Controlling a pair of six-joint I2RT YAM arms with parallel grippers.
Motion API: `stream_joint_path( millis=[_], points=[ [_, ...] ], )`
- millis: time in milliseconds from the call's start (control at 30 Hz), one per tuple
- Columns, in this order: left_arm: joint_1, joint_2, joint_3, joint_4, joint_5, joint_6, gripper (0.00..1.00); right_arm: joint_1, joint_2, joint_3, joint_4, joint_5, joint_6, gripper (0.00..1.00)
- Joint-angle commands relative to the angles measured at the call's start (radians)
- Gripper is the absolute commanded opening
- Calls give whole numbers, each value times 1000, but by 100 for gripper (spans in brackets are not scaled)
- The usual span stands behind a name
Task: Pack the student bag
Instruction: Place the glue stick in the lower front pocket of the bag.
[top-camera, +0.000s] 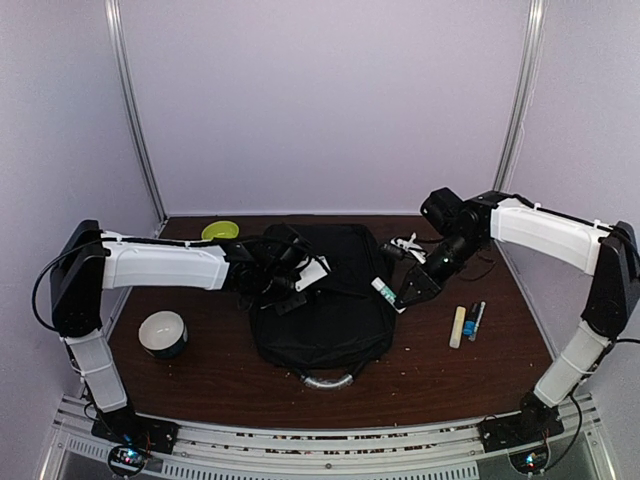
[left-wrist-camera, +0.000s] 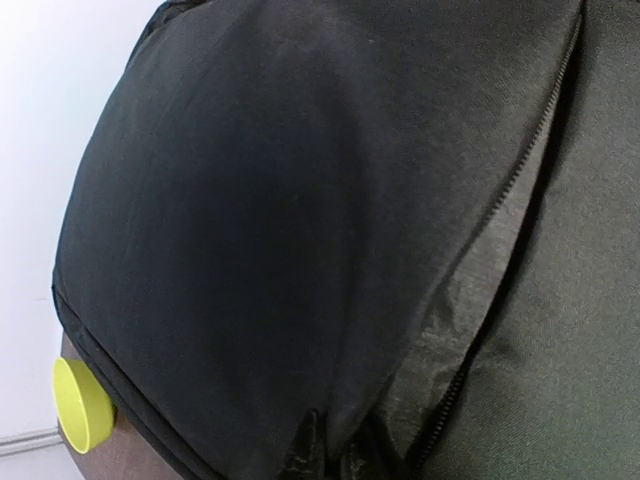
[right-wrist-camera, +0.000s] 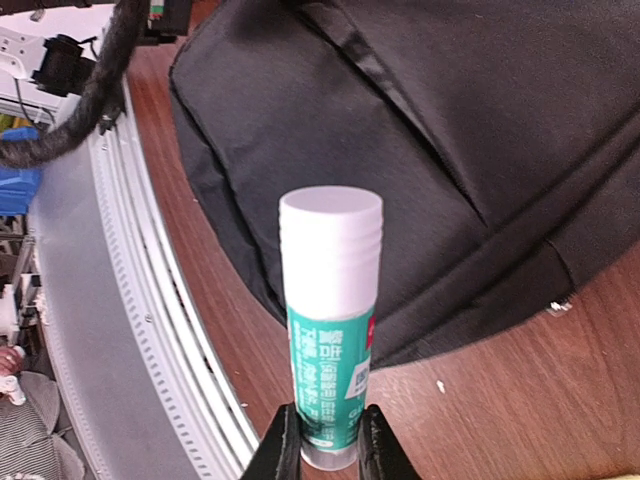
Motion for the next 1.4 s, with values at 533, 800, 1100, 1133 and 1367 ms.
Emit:
stream_joint_path(
  millis=[533,800,1100,1133,1367],
  points=[
    [7,-91,-18,204,176,-299,0,94,302,181,39,-226,277,10],
    [5,-115,-41,209,193,-312,0,80,370,190,235,-189,542,11],
    [-1,-113,-39,208,221,-310,0,72,398,159,488,-122,829,23],
    [-1,-113,-40,205,221,-310,0,75,399,163,478,-111,819,25],
    [-1,-114,-47,208,213,-298,0,67,285,59,496,-84,759,43]
  ],
)
